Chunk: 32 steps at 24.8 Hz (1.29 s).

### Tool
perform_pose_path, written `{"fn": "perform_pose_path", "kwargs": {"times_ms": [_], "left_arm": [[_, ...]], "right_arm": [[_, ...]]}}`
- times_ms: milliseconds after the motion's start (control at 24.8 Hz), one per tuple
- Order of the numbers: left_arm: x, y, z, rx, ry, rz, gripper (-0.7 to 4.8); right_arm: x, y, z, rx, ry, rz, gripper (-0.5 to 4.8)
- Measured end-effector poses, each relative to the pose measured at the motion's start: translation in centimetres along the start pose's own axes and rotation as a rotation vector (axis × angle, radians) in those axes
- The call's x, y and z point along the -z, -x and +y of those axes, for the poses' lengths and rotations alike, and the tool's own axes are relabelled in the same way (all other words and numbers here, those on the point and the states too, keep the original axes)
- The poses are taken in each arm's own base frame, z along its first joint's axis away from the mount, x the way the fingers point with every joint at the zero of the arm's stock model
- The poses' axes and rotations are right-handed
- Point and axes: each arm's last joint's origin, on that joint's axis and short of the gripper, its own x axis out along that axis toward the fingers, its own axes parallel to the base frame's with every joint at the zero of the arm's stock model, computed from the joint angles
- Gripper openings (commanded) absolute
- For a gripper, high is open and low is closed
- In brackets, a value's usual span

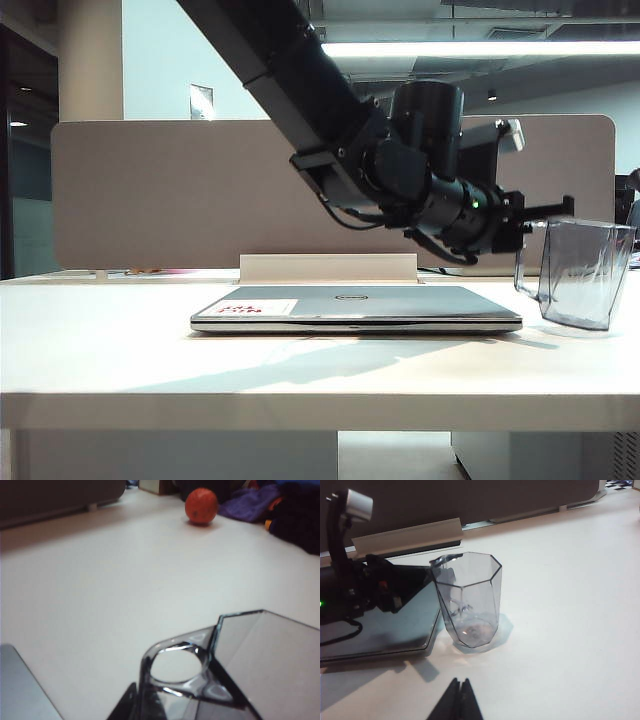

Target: Pick up the water cup and place it on the left side of the laptop.

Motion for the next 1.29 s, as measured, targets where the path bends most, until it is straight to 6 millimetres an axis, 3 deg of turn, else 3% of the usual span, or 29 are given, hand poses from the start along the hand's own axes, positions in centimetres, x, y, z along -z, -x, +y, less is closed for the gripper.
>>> {"fn": "perform_pose_path", "kwargs": {"times_ms": [242, 485, 687, 1050, 1293], "left_arm": [[-2.6, 0.6, -0.1, 0.017, 0.022, -0.054, -0.06], [-3.7, 1.1, 0.8, 0.006, 0.028, -0.032, -0.06], [-6.4, 2.6, 3.7, -0.042, 0.055, -0.019, -0.06], [-11.0, 6.7, 10.2, -0.166, 0.083, 0.031, -0.06], [-11.8, 9.0, 14.0, -0.252, 0.112, 0.101, -0.06]], "right_arm": [[0.0, 0.0, 0.0, 0.0, 0.0, 0.0, -0.01], [0.0, 0.0, 0.0, 0.0, 0.0, 0.0, -0.01], [0.0, 0.0, 0.0, -0.003, 0.0, 0.001, -0.01], [0.1, 0.1, 0.7, -0.242, 0.0, 0.047, -0.01], [0.2, 0.1, 0.8, -0.276, 0.0, 0.053, -0.01]]}}
